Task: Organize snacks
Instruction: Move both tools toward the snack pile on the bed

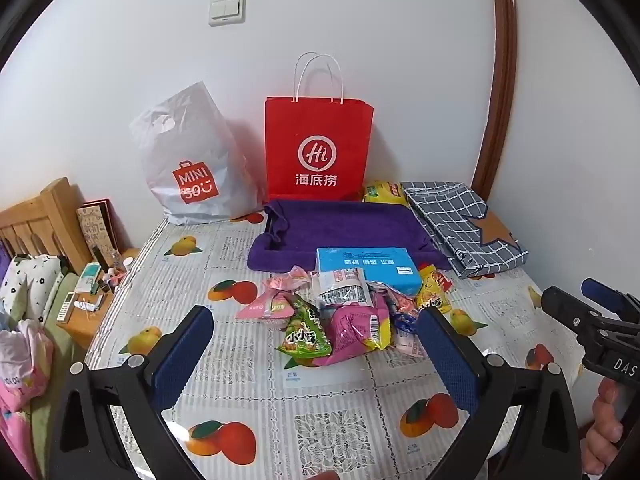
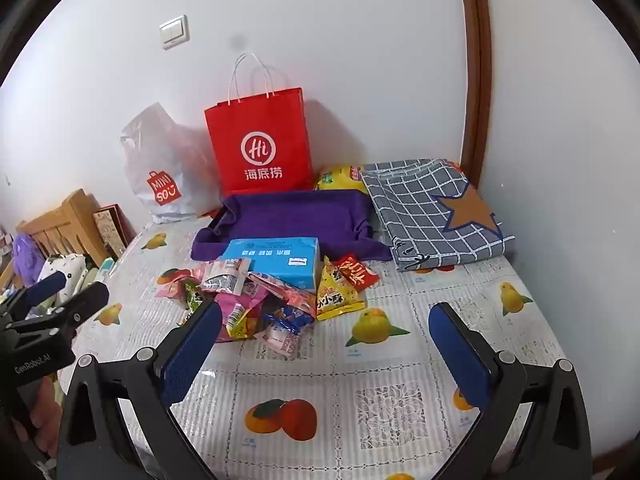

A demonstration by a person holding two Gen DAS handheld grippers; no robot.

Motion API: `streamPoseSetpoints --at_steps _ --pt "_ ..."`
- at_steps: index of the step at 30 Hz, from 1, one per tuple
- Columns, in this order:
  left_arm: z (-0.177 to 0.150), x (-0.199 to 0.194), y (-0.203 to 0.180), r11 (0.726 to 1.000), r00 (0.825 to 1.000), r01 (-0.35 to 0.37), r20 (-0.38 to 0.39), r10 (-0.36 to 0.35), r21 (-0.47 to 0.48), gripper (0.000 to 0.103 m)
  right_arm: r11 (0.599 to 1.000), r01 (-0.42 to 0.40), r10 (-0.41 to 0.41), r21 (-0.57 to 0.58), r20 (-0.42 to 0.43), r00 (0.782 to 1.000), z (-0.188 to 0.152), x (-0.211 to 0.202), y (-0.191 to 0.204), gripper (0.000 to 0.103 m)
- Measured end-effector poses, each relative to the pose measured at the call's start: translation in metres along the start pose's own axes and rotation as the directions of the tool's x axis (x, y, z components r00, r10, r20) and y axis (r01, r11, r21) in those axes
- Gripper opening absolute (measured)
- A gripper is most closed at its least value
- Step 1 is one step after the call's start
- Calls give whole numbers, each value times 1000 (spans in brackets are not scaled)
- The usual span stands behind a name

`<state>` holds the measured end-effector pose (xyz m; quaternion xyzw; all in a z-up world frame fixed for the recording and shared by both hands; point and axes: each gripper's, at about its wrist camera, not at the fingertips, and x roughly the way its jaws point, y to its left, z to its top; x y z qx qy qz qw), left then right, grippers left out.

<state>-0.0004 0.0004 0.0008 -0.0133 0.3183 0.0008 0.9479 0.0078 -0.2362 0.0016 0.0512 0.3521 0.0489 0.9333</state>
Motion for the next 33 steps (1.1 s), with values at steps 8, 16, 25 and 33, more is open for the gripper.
streamPoseSetpoints --at_steps 8,16,25,33 --pt "0 -12 -2 999 999 40 21 -40 6 102 1000 -2 2 -10 8 1000 2 -7 3 103" --pt "0 -9 -6 998 998 59 20 -59 -11 102 999 -37 36 28 9 999 -3 -8 -8 103" --pt "3 -5 5 998 1000 20 -12 -21 -67 102 996 -82 83 -32 28 996 0 -6 16 103" --pt "4 5 21 995 999 -41 -39 38 -95 103 994 -50 56 -100 50 997 -5 -6 37 103"
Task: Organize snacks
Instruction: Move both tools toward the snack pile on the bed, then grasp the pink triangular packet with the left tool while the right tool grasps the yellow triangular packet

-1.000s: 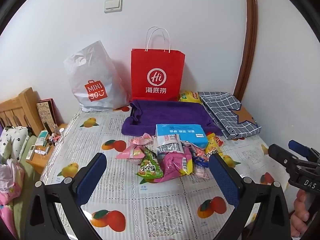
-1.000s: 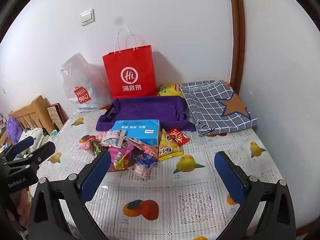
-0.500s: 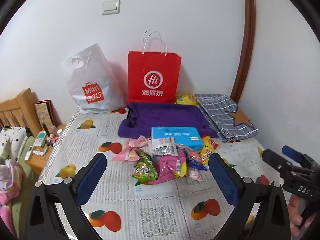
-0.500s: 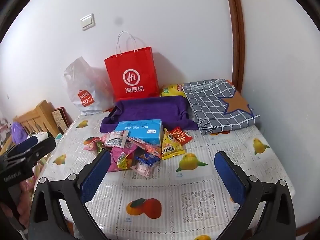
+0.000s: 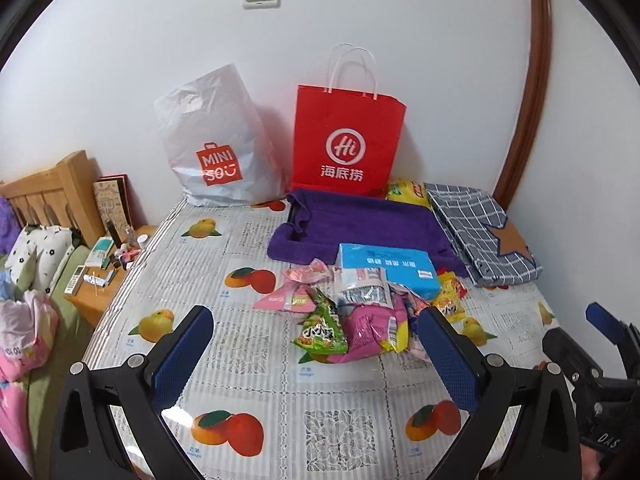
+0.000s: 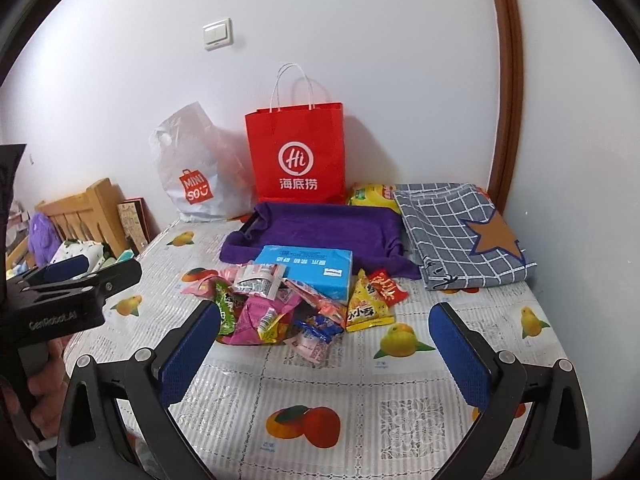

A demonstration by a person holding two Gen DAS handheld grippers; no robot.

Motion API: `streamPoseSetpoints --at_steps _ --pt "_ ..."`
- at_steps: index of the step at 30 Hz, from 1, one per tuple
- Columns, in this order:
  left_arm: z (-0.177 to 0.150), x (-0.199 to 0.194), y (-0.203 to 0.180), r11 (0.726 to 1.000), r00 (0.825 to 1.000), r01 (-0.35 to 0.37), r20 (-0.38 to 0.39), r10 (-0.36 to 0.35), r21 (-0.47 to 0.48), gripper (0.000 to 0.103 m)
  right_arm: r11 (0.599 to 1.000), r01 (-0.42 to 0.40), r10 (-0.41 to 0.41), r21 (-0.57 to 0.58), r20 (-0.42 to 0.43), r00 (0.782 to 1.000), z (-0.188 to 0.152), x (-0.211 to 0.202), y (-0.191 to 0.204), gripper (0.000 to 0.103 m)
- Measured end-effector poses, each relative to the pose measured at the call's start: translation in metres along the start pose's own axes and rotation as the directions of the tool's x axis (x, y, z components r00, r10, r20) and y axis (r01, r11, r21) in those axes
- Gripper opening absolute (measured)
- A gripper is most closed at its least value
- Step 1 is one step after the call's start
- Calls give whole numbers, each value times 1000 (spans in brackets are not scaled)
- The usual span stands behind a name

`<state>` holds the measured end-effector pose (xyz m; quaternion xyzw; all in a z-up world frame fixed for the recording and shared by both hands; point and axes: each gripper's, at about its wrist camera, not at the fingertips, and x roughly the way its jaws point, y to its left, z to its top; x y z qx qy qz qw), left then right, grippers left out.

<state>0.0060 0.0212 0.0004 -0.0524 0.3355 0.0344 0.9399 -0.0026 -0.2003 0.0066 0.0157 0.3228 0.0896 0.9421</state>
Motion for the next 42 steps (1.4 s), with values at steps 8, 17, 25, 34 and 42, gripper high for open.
streamPoseSetpoints --at_steps 8,17,25,34,42 --pt "-2 9 12 999 1000 -8 -17 7 -34 103 998 61 -60 5 -7 998 -2 11 3 103" --pt "-10 8 5 999 1000 31 4 -31 27 102 997 51 -51 54 -1 999 -6 18 -7 103" --pt "-15 16 0 997 998 58 -28 -57 42 102 997 66 -66 27 0 998 -12 23 -6 103" --pt "-19 24 10 998 998 59 -25 -58 35 102 1000 26 -26 5 5 1000 -15 31 2 103" --pt "-21 35 19 999 999 45 -26 -44 17 102 1000 17 -17 -16 -16 1000 -15 41 13 103"
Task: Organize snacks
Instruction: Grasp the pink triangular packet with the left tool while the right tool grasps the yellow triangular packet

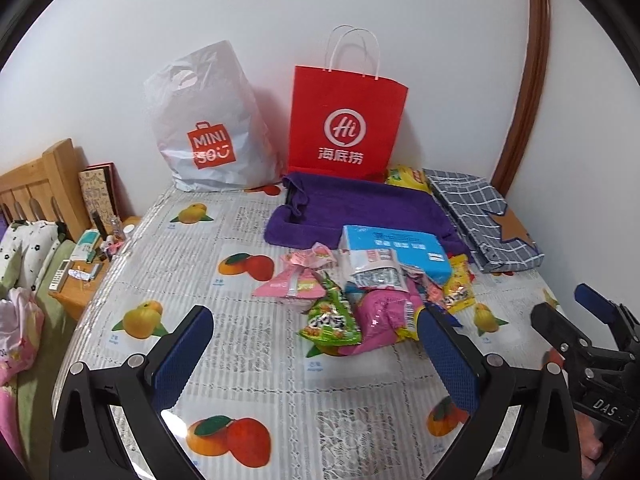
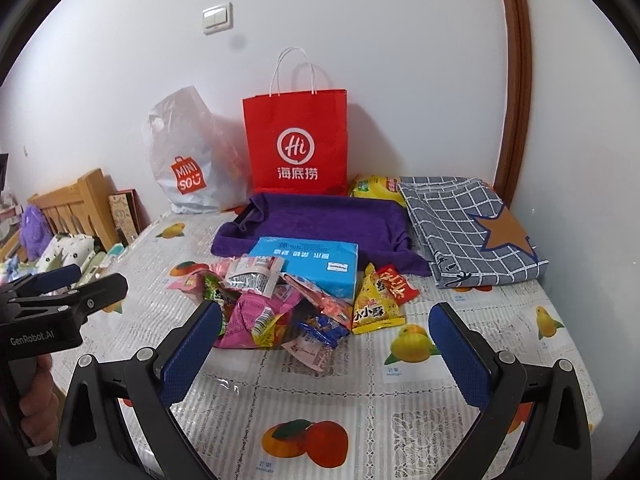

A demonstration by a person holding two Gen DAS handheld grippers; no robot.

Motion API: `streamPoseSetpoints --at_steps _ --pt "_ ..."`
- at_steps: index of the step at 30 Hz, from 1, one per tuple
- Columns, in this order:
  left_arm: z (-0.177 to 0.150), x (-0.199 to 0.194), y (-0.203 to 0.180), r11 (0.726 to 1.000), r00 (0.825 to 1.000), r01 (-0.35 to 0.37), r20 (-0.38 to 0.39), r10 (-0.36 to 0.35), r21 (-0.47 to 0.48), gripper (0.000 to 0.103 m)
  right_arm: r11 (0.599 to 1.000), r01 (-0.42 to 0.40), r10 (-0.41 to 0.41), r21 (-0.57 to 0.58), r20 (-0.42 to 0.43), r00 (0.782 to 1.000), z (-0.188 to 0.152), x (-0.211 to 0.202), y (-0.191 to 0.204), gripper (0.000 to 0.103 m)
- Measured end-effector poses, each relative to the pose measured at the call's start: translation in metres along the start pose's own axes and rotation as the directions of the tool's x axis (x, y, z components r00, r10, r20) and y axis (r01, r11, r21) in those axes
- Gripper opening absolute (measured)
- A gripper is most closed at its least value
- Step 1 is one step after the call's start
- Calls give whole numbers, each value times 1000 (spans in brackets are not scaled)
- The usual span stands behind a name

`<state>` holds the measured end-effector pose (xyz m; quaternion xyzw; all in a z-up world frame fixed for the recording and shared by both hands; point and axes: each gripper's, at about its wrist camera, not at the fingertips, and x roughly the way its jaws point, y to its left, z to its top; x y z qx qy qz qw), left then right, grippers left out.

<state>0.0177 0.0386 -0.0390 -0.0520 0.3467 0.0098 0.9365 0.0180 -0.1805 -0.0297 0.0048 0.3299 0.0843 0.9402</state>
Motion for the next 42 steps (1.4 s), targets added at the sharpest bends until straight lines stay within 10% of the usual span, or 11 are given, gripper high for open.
streamPoseSetpoints --at_steps 20,42 --pt "15 43 2 999 999 -20 -50 22 42 102 998 48 -46 41 -46 998 1 41 -34 97" --pt "33 132 23 999 983 -45 -180 41 -15 102 999 39 -35 11 -253 967 1 184 -69 74"
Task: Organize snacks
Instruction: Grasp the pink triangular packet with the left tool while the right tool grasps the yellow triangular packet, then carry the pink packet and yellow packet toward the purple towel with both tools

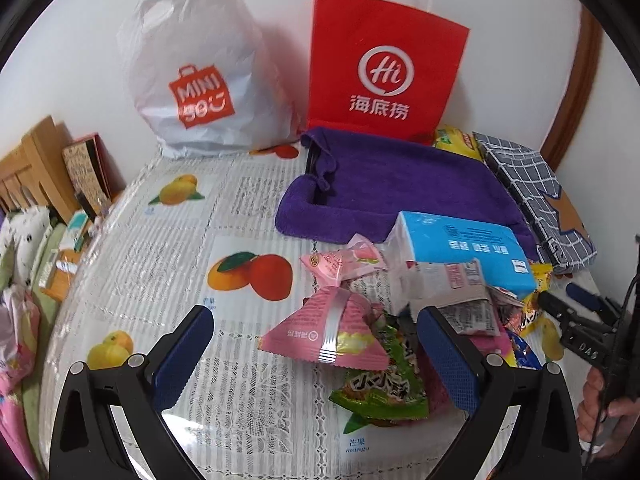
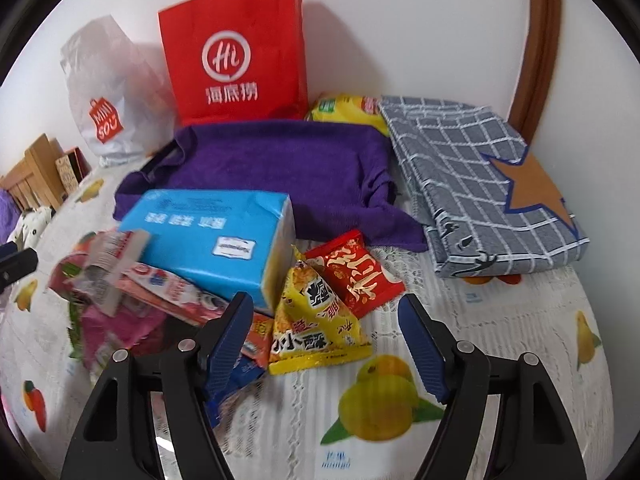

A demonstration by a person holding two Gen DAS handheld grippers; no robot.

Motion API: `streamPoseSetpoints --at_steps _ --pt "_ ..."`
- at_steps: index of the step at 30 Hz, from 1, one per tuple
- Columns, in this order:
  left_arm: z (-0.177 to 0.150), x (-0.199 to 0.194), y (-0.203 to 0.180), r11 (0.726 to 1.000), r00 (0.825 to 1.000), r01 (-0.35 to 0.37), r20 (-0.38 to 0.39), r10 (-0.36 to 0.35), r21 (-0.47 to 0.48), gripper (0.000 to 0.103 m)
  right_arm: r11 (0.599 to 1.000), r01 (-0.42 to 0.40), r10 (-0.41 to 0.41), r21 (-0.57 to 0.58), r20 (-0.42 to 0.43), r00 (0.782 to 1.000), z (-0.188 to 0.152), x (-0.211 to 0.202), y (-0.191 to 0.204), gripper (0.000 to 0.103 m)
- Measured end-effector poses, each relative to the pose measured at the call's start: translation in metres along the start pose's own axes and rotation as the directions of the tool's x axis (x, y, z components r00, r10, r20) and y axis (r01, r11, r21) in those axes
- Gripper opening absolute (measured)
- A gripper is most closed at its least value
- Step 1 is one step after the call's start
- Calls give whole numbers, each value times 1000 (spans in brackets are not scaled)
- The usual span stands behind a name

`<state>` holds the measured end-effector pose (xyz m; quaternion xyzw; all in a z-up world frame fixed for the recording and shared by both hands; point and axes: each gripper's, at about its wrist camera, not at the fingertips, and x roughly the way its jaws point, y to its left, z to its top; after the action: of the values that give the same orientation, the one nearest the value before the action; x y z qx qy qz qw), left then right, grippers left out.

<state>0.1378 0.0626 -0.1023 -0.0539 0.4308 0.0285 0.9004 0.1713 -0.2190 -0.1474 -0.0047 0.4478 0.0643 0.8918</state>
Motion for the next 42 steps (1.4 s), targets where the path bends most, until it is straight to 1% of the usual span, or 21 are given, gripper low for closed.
streamPoseSetpoints --at_steps 4,7,8,9,10,12,14,16,19,22,25,28,29,30,31,33,35,37,38,42 --pt "0 10 9 1000 1000 2 -24 -3 -28 102 999 -29 28 -18 -37 999 0 18 1 71" --pt "0 14 16 999 999 -6 -37 5 -37 102 998 -30 27 -53 -58 998 0 29 5 68" --pt "0 15 19 999 999 -12 -38 10 -40 102 997 -40 35 -66 -67 997 -2 33 6 63" --pt "-1 16 22 999 999 -19 -40 18 -42 102 996 -47 42 -71 -72 997 -3 35 6 56" --pt "-1 18 24 999 999 -25 -44 24 -43 102 996 -53 47 -77 -74 996 -5 37 7 55" --pt "-2 21 28 998 998 -34 -54 31 -47 102 994 -68 63 -84 -58 996 -8 35 7 46" --pt "-3 24 32 998 997 -37 -63 34 -52 102 995 -59 55 -80 -59 997 -9 30 5 43" --pt "-2 27 34 998 997 -24 -71 19 -60 102 996 -66 63 -59 -50 997 -11 22 0 43" --pt "3 32 30 998 997 11 -76 -15 -58 102 998 -53 52 -37 -35 998 -15 11 -8 43" --pt "12 37 23 998 996 40 -77 -44 -47 102 999 -47 46 -18 -26 999 -21 2 -16 43" --pt "21 44 17 996 992 84 -86 -87 -39 102 999 -51 51 10 -29 998 -25 -3 -23 43" --pt "23 56 9 996 986 93 -136 -93 -7 102 999 -41 41 7 -33 999 -30 -6 -25 43" --pt "21 62 7 995 983 95 -158 -93 5 100 999 -41 41 6 -34 999 -31 -6 -25 43" --pt "19 64 6 996 981 94 -172 -92 7 95 999 -43 44 7 -39 998 -32 -5 -24 43" --pt "17 66 6 995 978 102 -182 -99 3 94 999 -46 46 6 -42 998 -33 -5 -24 43" --pt "13 65 10 991 972 135 -190 -137 -23 92 999 -52 52 3 -47 998 -34 -5 -22 43" --pt "9 64 12 986 966 163 -198 -167 -39 88 998 -61 61 -4 -61 996 -35 -3 -20 43" --pt "6 61 12 983 962 181 -200 -185 -39 84 998 -61 60 -10 -79 995 -37 0 -18 43" --pt "4 59 11 982 962 185 -197 -188 -35 81 998 -58 57 -12 -85 995 -37 2 -17 43" --pt "1 52 7 985 969 171 -178 -172 -20 79 998 -61 61 -2 -109 992 -38 7 -17 43"
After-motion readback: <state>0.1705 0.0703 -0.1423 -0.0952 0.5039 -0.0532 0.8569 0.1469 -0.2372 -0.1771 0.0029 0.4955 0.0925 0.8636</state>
